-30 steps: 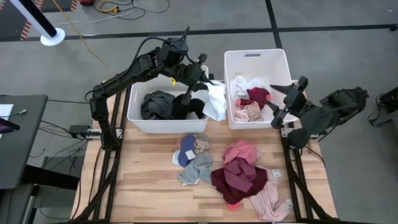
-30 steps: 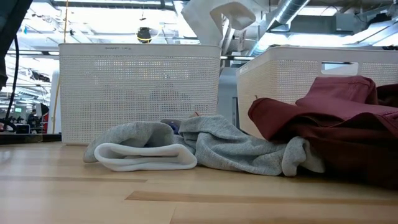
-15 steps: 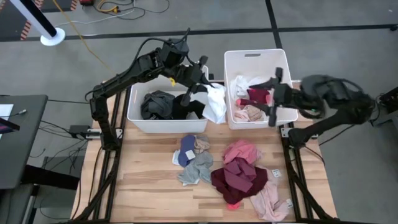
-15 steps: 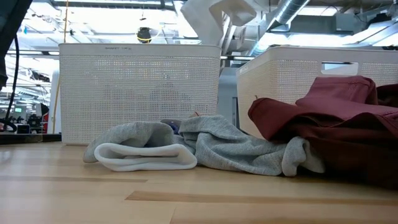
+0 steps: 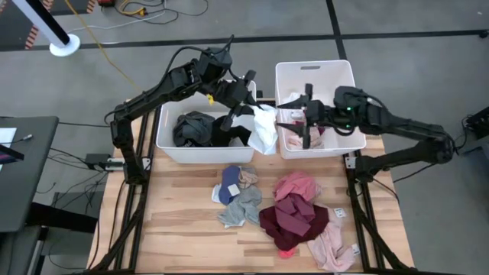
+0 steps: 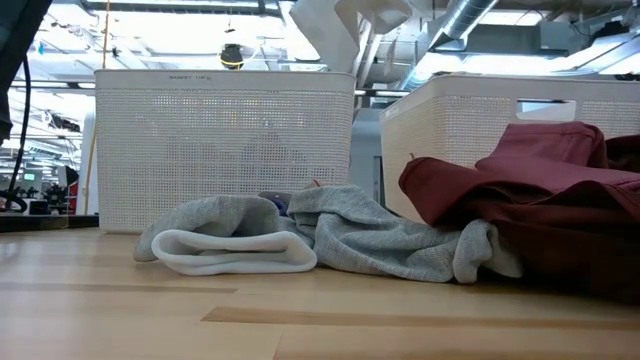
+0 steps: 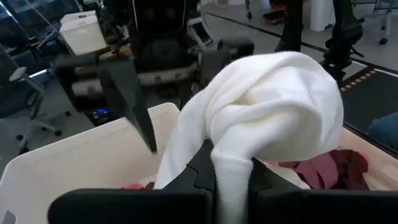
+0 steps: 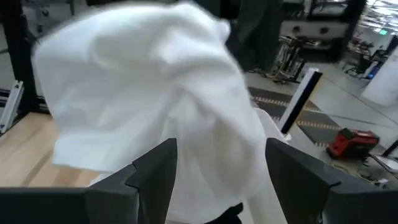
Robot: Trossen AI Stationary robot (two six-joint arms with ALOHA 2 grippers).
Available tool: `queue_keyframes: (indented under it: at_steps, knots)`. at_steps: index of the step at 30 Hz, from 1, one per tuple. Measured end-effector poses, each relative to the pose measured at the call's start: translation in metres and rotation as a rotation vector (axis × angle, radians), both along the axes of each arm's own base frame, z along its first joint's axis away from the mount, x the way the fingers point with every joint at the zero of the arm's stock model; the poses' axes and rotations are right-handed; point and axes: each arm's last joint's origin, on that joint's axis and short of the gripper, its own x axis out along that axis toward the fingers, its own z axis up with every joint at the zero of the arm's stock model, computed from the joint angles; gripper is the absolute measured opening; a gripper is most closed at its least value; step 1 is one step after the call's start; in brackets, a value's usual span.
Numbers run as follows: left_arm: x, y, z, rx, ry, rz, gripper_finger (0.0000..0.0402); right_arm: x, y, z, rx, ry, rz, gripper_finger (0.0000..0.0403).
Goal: Sort clothes
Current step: Put the white garment into the right white laundry organizer
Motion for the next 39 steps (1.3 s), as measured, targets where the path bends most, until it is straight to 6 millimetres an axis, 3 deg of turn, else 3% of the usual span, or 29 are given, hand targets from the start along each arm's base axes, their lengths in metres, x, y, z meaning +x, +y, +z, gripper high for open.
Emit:
queue_keyframes:
  at_steps: [4,14,18,20,24,25,30,39]
  knots:
    - [0.0,-0.001,0.0,-0.01,-0.004,-0.028,0.0012,0.017,-0.008,-0.015,0.009,-0.016,0.056,0.026]
    - [0.009,0.002,-0.011,-0.034,0.029,-0.042,0.0012,0.054,-0.014,-0.028,-0.014,-0.087,0.108,0.0259]
    - [0.009,0.002,-0.014,-0.041,0.056,-0.043,0.0012,0.057,-0.015,-0.028,-0.021,-0.101,0.104,0.0223]
    - [0.009,0.002,-0.015,-0.042,0.061,-0.044,0.0012,0.057,-0.015,-0.029,-0.037,-0.099,0.103,0.0173]
    - [0.008,0.003,-0.016,-0.052,0.075,-0.031,0.0012,0.056,-0.015,-0.029,-0.079,-0.086,0.103,0.0033]
    - [0.008,0.003,-0.016,-0.06,0.077,-0.027,0.0013,0.055,-0.015,-0.029,-0.084,-0.082,0.1,0.0021]
    - [0.008,0.006,-0.016,-0.039,0.09,0.053,0.0046,0.048,-0.016,-0.028,-0.069,-0.045,0.008,0.0007]
    - [0.001,0.008,-0.005,0.023,0.096,0.262,0.0176,0.007,-0.012,-0.003,-0.067,-0.101,-0.209,0.0002]
